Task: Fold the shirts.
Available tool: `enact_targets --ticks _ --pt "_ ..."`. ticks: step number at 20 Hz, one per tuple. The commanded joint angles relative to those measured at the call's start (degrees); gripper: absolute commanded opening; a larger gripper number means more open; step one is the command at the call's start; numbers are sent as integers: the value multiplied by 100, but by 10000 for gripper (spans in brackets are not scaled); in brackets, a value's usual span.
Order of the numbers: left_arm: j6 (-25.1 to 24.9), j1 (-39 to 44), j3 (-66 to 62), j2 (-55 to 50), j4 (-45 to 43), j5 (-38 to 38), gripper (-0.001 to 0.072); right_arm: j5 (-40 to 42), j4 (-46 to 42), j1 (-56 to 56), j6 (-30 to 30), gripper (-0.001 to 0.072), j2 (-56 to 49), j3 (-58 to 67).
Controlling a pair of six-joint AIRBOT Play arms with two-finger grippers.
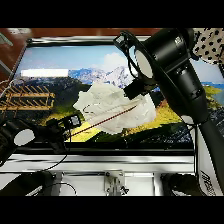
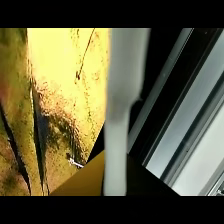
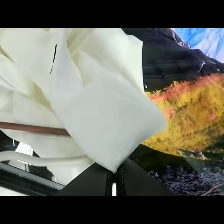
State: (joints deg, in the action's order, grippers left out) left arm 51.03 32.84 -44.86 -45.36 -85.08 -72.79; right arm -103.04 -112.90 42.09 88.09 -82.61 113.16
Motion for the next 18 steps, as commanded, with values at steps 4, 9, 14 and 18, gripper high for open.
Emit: enact_targets --ticks 4,9,14,18 --pt "127 -22 92 -238 24 645 55 197 -319 245 -90 85 275 35" --pt "175 -654 127 -319 977 1071 55 201 -533 732 -168 85 557 33" --pt "-262 -675 142 -326 1740 1014 55 769 -501 1036 -190 85 603 33" --pt "-254 -87 142 -332 1648 977 55 1519 -330 1134 -33 85 586 33"
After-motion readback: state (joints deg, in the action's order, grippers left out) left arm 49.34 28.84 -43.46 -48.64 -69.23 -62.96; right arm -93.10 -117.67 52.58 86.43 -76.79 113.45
